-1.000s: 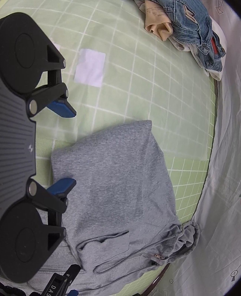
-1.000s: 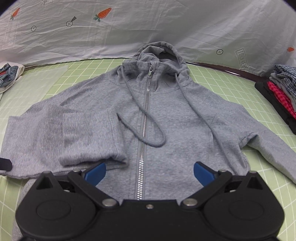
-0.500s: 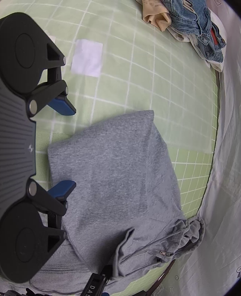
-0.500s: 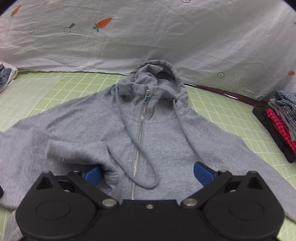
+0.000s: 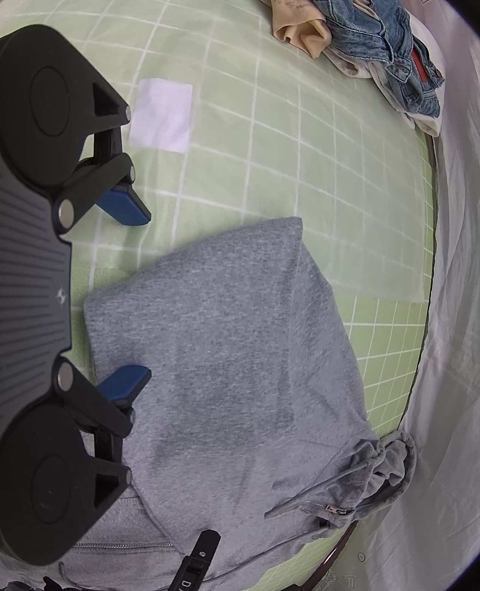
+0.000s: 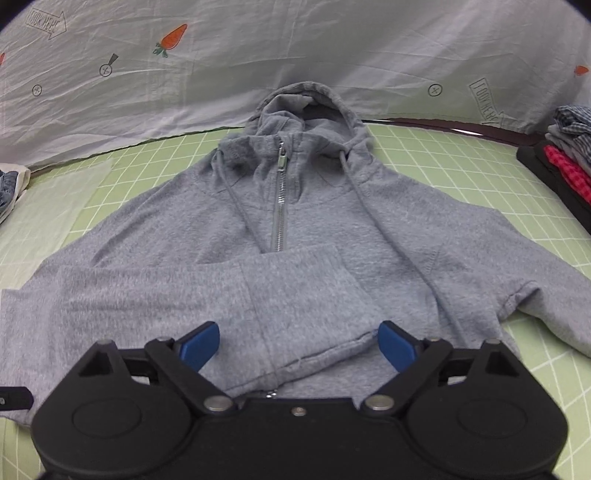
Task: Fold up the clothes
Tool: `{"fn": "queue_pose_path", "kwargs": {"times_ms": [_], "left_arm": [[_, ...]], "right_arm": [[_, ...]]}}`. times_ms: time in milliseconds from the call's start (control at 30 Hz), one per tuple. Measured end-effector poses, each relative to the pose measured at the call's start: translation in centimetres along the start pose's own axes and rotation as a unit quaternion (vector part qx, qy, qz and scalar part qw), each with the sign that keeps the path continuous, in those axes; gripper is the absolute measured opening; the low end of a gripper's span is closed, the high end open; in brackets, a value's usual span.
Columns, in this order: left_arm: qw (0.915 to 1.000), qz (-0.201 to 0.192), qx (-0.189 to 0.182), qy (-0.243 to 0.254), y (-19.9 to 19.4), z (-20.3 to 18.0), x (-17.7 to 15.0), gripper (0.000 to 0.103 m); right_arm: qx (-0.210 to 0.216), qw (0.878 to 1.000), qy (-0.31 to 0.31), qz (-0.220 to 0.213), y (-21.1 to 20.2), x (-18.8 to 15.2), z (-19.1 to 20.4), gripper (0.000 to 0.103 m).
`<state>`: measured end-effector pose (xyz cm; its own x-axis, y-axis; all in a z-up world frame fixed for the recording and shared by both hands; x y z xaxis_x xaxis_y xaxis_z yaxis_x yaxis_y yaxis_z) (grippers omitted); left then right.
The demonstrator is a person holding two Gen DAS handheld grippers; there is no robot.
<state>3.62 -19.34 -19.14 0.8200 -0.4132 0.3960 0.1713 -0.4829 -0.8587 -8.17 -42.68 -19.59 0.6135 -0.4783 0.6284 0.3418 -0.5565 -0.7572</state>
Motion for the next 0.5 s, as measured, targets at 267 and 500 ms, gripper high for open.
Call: {"fn": "queue_pose_path", "kwargs": {"times_ms": [267,500], "left_arm": [[1.0,-0.004,0.001,-0.006,0.0,0.2,-0.2,0.084],[0.9999,-0.004,0.005,-0.008,-0.1,0.4,-0.3,0.084]], "right_arm": [[0.018,1.0,0.005,0.025,0.4,-0.9,0.1,0.079],[0.017,0.998,-0.043,-0.047,-1.4,0.5,0.6,0.005]]}}
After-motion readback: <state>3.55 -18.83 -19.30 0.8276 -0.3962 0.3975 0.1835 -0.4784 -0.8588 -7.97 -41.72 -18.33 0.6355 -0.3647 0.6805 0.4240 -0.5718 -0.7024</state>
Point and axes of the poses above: each gripper's, at about its wrist camera, not at the fingertips, and y roughly the way its jaws point, z to its left, x to its top, the point moved 4 cm from there along y, roughly the way its jaws point, and after that the axes turned 14 degrees about -x, right-handed, at the moved point
